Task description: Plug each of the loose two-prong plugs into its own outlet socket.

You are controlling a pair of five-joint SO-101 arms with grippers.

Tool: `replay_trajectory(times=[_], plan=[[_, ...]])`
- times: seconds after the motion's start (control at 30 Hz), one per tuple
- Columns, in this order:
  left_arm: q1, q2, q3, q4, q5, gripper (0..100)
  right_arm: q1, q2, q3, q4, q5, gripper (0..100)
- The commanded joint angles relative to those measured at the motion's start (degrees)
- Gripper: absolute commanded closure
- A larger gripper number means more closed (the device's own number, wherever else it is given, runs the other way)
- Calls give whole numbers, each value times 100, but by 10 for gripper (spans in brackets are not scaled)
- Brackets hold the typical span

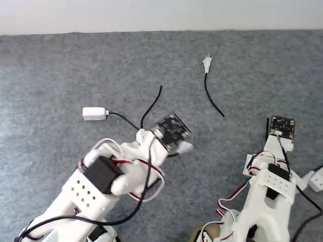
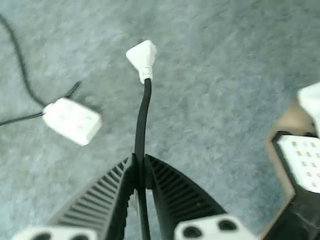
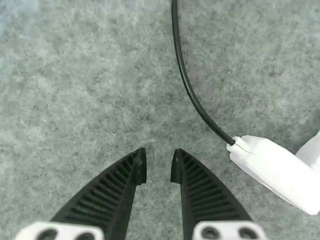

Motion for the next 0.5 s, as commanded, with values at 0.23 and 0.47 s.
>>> replay_trajectory(times=[0.23, 0.47], plan=[[985, -97, 356, -905, 176, 963, -48, -119, -44, -66, 62, 909], [993, -123, 787, -1336, 404, 680, -48, -119, -44, -66, 62, 909]])
